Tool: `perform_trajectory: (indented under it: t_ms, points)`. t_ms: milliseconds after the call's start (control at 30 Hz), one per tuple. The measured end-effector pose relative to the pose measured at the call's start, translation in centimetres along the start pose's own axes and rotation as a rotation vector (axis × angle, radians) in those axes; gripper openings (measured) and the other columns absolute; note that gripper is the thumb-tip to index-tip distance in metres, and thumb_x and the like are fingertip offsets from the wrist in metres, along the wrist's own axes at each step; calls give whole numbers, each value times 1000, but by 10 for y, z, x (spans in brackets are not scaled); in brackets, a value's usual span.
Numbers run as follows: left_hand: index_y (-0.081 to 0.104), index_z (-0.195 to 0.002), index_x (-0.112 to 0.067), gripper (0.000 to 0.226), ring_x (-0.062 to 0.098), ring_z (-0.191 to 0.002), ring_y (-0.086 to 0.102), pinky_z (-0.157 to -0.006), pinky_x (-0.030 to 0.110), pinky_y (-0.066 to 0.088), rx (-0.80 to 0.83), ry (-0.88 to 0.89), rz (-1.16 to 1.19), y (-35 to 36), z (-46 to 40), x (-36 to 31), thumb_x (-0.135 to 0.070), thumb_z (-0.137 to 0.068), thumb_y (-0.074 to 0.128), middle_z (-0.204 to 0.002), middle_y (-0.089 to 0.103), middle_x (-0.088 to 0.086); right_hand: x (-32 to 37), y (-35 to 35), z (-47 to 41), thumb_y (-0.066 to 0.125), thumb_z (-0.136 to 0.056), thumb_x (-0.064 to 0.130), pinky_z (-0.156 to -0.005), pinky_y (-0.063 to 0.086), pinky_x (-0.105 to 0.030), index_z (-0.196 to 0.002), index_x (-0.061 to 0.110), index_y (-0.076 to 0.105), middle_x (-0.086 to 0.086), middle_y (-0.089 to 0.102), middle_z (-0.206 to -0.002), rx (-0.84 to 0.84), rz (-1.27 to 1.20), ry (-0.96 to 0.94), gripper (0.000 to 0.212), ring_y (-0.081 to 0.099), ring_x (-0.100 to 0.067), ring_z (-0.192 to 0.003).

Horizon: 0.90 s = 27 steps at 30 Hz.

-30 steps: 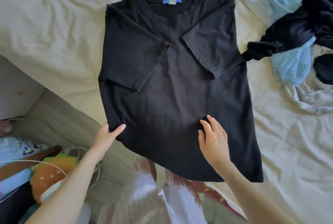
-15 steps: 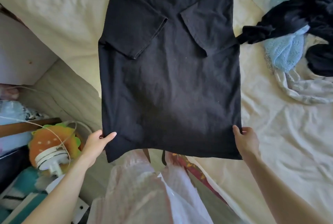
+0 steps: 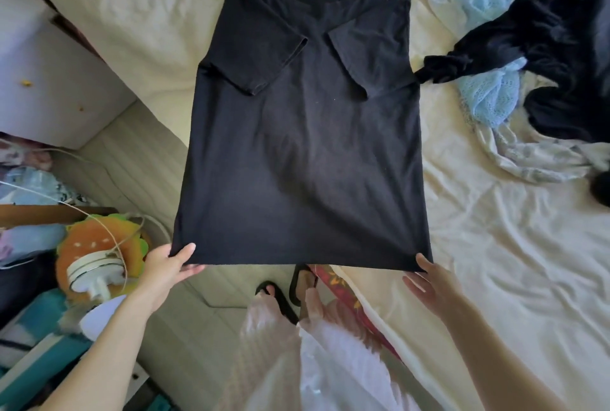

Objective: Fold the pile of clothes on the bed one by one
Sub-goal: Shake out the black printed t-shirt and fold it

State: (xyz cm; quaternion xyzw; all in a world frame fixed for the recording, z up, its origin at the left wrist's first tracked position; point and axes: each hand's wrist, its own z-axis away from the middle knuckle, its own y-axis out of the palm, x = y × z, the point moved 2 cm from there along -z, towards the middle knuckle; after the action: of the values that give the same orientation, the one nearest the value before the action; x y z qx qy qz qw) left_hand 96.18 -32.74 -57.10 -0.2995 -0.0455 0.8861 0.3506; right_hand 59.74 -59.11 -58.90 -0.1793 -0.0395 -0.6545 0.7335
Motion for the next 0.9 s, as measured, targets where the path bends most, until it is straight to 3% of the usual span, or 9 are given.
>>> perform_trajectory:
  t_ms: [133,367,533,633,700,833,900]
  points:
    - [48,-127,1,33,32,-100,56,-93,42,44,-63,-1,179,-13,20,0,-16,-99,48,-117,57,13,-6,-5,23,54,-96,11,-71,50,-33,-111,6,51,-8,62,-95,17,-100,-81,17,62,-21,-84]
    - [37,-137,0,40,34,-120,49,-98,41,42,-69,-141,449,-25,75,18,-16,-101,42,-134,48,17,-30,-40,61,53,-95,11,-79,48,-32,-121,4,48,-7,57,-95,-15,-245,-100,28,61,-22,-80]
    - [37,-135,5,38,39,-127,44,-104,48,39,-164,-216,528,-38,117,52,-8,-100,43,-139,44,23,-63,-71,84,44,-98,12,-83,45,-29,-136,8,41,-8,52,-133,-99,-372,-31,38,56,-23,-115]
    - [36,-136,6,38,38,-127,45,-104,47,39,-175,-210,529,-39,131,49,-6,-100,42,-140,44,23,-64,-72,95,44,-98,13,-86,46,-29,-137,8,40,-8,50,-137,-125,-438,-13,39,52,-24,-123]
    - [37,-136,5,38,36,-127,45,-104,45,40,-159,-169,539,-40,130,33,-7,-100,41,-141,44,21,-55,-66,100,46,-98,14,-83,47,-29,-132,9,45,-7,53,-133,-111,-482,-31,35,54,-24,-119]
    - [39,-133,5,37,37,-121,50,-91,42,47,-105,-57,574,-43,122,-28,-8,-99,44,-134,49,21,-16,-44,111,48,-97,13,-74,48,-31,-102,10,52,-4,59,-113,-44,-526,-152,7,60,-20,-89]
    - [41,-133,3,38,36,-114,54,-86,41,50,-103,-22,591,-39,117,-62,-7,-97,48,-123,52,20,9,-29,113,51,-97,16,-69,51,-33,-92,11,51,-2,59,-98,-30,-589,-166,7,60,-21,-91]
